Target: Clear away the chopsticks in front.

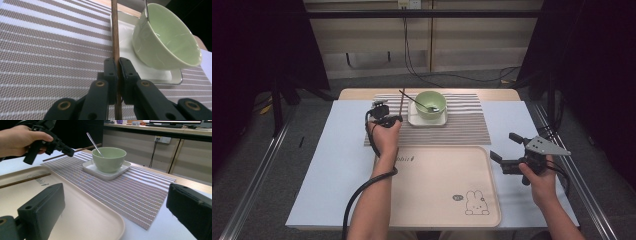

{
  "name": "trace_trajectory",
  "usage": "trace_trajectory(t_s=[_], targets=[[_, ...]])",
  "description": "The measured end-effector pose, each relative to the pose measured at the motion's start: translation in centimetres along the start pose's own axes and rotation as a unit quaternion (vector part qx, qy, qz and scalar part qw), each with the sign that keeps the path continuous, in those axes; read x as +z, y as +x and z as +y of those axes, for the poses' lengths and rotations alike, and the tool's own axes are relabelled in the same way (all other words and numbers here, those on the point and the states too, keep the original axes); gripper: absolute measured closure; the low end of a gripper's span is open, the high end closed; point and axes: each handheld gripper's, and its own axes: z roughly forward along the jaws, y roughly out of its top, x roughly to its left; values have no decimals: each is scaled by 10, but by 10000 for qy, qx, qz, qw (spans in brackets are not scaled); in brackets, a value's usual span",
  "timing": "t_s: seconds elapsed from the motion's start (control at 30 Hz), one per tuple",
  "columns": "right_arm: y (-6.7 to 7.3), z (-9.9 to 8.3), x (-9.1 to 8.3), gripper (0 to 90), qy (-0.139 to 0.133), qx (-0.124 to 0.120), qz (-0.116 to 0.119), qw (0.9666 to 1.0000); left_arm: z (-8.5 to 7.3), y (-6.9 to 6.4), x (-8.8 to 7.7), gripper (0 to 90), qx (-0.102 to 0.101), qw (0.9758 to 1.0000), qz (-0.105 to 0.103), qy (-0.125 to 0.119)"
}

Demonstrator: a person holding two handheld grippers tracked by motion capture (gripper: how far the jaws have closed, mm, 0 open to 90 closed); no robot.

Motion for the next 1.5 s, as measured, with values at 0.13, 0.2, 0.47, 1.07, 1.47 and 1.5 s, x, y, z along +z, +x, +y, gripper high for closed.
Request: trace_trajectory(t_s=[0.13,0.2,0.47,1.07,1.47,1.5], targets=[[0,0,0,17,6,-25,1,10000,-4,4,-14,851,-2,10000,-49,-63],[0,-1,1,17,19,-18,29,10000,-6,7,-21,851,24,9999,-98,-69],[2,0,1,17,-4,6,17,10000,-11,15,-42,851,12,9999,-122,-118],[2,0,1,17,9,-46,26,10000,-36,35,-81,852,75,9998,-75,-156],[3,0,0,17,12,-11,16,10000,-58,43,-103,852,-118,9995,-93,-283],[3,0,1,17,-10,-14,27,10000,-60,44,-104,852,-161,9994,-168,-267]])
